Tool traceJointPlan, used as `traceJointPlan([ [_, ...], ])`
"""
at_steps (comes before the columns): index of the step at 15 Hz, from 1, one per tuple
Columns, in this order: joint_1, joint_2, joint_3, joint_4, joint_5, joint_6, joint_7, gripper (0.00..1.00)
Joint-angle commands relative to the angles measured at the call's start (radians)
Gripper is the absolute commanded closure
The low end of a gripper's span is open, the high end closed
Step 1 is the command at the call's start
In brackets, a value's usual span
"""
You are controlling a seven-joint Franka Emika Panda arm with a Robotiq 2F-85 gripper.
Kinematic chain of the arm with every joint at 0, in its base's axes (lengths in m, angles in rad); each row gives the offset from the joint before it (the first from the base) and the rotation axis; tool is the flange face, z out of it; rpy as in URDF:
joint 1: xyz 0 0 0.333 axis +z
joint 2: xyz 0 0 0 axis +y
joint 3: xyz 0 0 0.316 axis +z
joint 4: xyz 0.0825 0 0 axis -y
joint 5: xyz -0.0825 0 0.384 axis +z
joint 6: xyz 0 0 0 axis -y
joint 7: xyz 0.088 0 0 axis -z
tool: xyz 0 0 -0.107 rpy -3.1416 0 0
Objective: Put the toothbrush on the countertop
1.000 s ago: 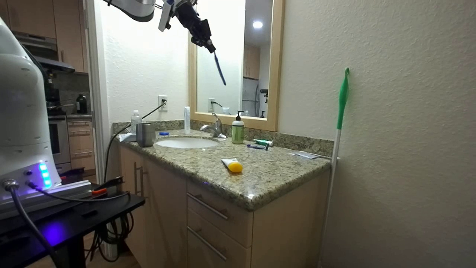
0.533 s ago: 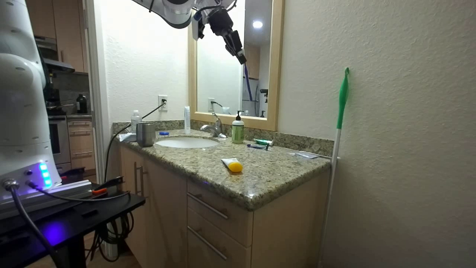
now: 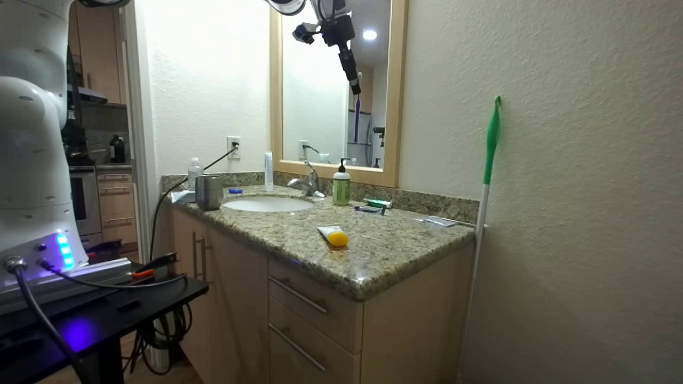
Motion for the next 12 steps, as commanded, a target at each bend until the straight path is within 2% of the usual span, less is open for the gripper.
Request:
traceJointPlan([
  [1, -0.013, 0.012, 0.012, 0.022, 0.012, -0.020, 0.003, 0.94],
  [2, -0.014, 0.015, 0.013, 0.028, 0.017, -0.024, 0.006, 0.94],
  [3, -0.014, 0.016, 0.013, 0.030, 0.017, -0.025, 0.007, 0.98],
  [6, -0.088, 0.159, 0.003, 0.163, 0.182, -0.223, 0.013, 0.98],
  [9, -0.206, 0.314, 0.022, 0.288, 0.286, -0.355, 0.055, 0.98],
  [12, -0.313, 0.467, 0.055, 0.428, 0.266, -0.410, 0.186, 0.98],
])
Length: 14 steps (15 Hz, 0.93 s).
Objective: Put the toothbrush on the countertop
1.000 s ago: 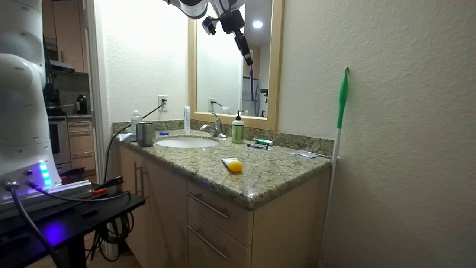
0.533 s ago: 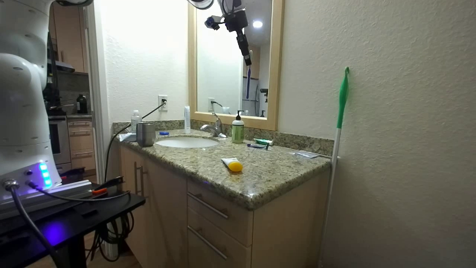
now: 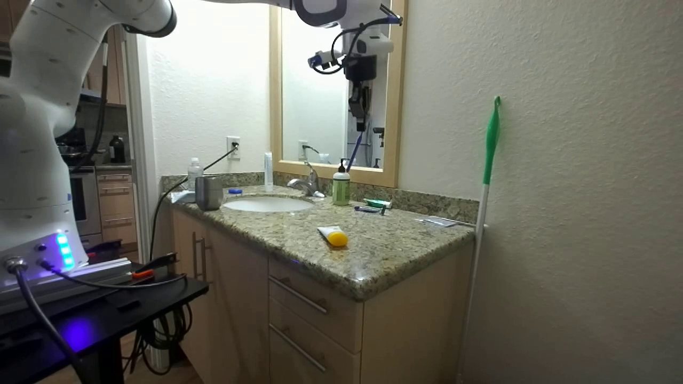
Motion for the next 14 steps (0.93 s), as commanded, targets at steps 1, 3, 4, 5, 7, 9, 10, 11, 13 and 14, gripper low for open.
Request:
traceJointPlan([
  [1, -0.125, 0.213, 0.058, 0.230, -0.023, -0.092, 0.170, 0.98],
  [3, -0.151, 0.272, 0.087, 0.295, -0.069, -0.143, 0.287, 0.98],
  [4, -0.154, 0.190, 0.108, 0.179, -0.066, -0.067, 0.196, 0.94],
  [5, -0.164, 0.225, 0.119, 0.213, -0.079, -0.082, 0.239, 0.94],
  [7, -0.130, 0.265, 0.069, 0.245, -0.052, -0.096, 0.259, 0.98],
  [9, -0.226, 0.287, 0.156, 0.315, -0.046, -0.192, 0.271, 0.98],
  [10, -0.251, 0.348, 0.133, 0.393, 0.017, -0.292, 0.268, 0.98],
  [11, -0.289, 0.387, 0.146, 0.438, 0.039, -0.343, 0.271, 0.98],
  [13, -0.367, 0.477, 0.151, 0.541, 0.085, -0.458, 0.302, 0.98],
  [14, -0.398, 0.517, 0.151, 0.585, 0.099, -0.497, 0.323, 0.98],
])
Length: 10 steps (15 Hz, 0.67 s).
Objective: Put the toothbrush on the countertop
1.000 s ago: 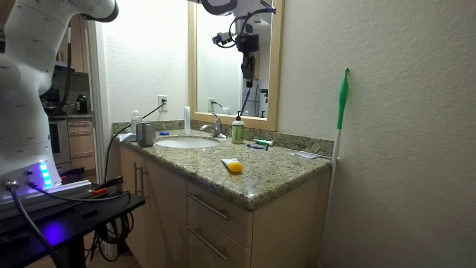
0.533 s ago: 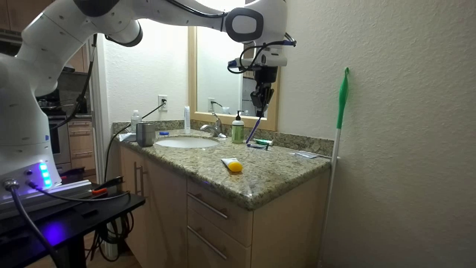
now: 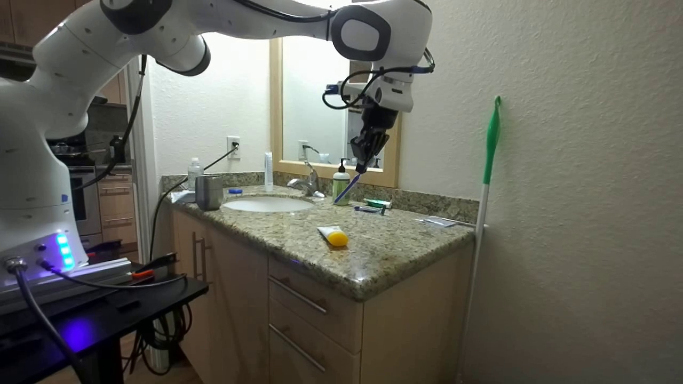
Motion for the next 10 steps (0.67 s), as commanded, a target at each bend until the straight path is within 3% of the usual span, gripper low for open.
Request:
traceJointPlan([
  [1, -0.149, 0.197, 0.033, 0.241, 0.074, -0.156, 0.067, 0.98],
  [6, -0.289, 0.367, 0.045, 0.446, 0.128, -0.176, 0.138, 0.98],
  [7, -0.235, 0.293, 0.025, 0.305, 0.104, -0.138, 0.082, 0.94],
  [9, -0.271, 0.334, 0.033, 0.367, 0.116, -0.144, 0.103, 0.94],
  [10, -0.278, 0.341, 0.034, 0.381, 0.117, -0.145, 0.106, 0.98],
])
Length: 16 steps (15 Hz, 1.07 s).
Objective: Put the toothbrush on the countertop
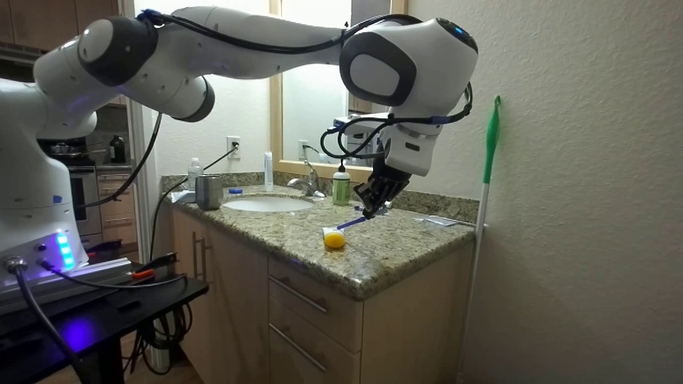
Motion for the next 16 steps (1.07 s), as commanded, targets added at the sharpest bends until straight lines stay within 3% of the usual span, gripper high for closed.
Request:
traceJointPlan([
  [1, -0.011, 0.001, 0.005, 0.006, 0.008, 0.000, -0.008, 0.98],
  [2, -0.031, 0.006, 0.014, 0.024, 0.024, -0.008, 0.009, 0.98],
  [3, -0.078, 0.003, 0.107, 0.039, -0.039, -0.008, 0.037, 0.98],
  [5, -0.122, 0.018, 0.147, 0.059, -0.036, 0.029, 0.069, 0.98],
  [6, 0.006, -0.061, 0.103, -0.081, 0.037, 0.134, 0.129, 0.98],
  [7, -0.005, -0.061, 0.121, -0.082, 0.055, 0.184, 0.142, 0.98],
  [9, 0.043, -0.071, 0.112, -0.101, 0.066, 0.278, 0.189, 0.98],
  [10, -0.013, -0.017, 0.121, -0.013, 0.055, 0.197, 0.150, 0.94],
  [13, 0.054, -0.021, 0.118, -0.023, 0.054, 0.263, 0.202, 0.94],
  [14, 0.055, -0.021, 0.116, -0.024, 0.054, 0.266, 0.203, 0.98],
  [15, 0.025, -0.008, 0.175, 0.003, -0.005, 0.228, 0.241, 0.98],
  [16, 0.021, -0.003, 0.183, 0.005, -0.018, 0.214, 0.256, 0.98],
])
